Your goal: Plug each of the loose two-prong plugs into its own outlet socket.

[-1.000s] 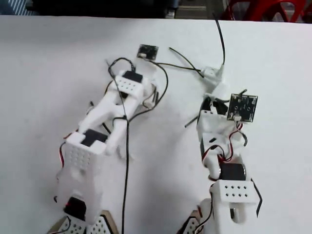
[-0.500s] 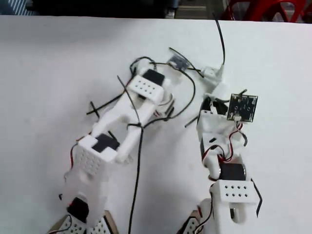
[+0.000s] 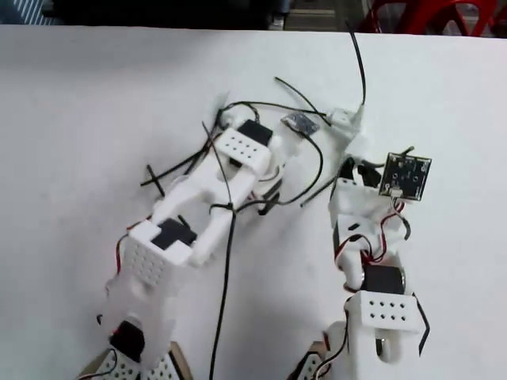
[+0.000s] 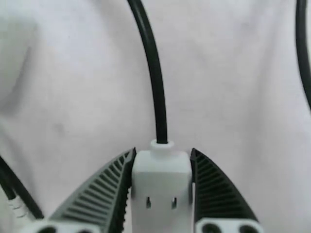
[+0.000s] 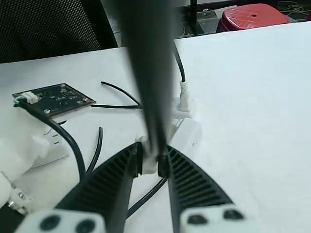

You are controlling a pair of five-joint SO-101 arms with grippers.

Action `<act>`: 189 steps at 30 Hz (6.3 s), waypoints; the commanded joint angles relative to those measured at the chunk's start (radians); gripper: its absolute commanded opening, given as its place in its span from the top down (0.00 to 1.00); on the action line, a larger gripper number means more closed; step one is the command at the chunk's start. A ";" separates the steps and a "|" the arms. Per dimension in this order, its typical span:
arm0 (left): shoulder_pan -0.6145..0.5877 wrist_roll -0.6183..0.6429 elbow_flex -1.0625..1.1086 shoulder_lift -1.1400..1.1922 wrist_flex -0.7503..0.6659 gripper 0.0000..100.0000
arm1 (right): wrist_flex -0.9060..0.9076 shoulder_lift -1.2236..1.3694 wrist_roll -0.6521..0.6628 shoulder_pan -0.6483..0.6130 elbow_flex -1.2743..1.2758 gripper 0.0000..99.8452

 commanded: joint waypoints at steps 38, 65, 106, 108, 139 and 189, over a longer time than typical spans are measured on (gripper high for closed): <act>-0.386 -0.011 0.190 -1.003 0.269 0.84 | 0.325 0.005 0.083 -0.275 -0.150 0.98; -0.730 -0.009 1.339 -1.532 -0.488 0.83 | 0.277 0.437 0.327 -0.723 -0.328 0.98; -0.730 -0.009 1.422 -1.532 -0.531 0.83 | -0.001 0.555 0.407 -0.656 -0.133 0.98; -0.730 -0.009 1.422 -1.532 -0.531 0.83 | 0.010 0.562 0.407 -0.657 -0.132 0.98; -0.730 -0.011 1.422 -1.532 -0.531 0.83 | 0.381 0.567 0.407 -0.651 -0.476 0.98; -0.731 -0.015 1.436 -1.532 -0.531 0.83 | 0.481 0.918 0.318 -0.650 -0.664 0.98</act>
